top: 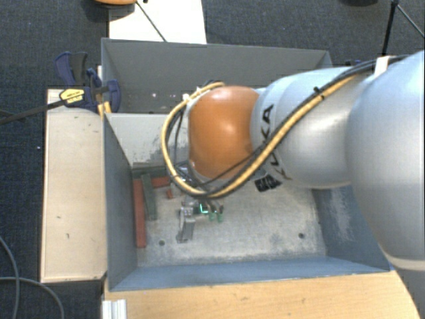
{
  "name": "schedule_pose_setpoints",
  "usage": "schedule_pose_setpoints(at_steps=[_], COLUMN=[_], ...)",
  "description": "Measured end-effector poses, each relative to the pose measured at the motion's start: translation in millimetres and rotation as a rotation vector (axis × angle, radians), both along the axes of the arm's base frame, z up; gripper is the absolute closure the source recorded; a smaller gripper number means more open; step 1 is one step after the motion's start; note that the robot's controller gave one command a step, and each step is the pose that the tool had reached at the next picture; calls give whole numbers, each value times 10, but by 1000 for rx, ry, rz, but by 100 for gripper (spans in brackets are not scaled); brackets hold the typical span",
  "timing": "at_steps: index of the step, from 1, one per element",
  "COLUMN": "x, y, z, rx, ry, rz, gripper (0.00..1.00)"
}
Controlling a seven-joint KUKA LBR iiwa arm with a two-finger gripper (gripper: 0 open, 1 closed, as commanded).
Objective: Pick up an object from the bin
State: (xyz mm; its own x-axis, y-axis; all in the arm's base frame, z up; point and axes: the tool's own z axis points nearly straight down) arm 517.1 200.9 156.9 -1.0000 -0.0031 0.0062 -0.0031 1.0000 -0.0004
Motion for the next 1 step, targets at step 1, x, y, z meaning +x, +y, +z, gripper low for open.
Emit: schedule_pose_setpoints(at_steps=[1], x=[22], y=[-9], z=[43], rx=[2], ry=[-8], rz=[-6], gripper=[0])
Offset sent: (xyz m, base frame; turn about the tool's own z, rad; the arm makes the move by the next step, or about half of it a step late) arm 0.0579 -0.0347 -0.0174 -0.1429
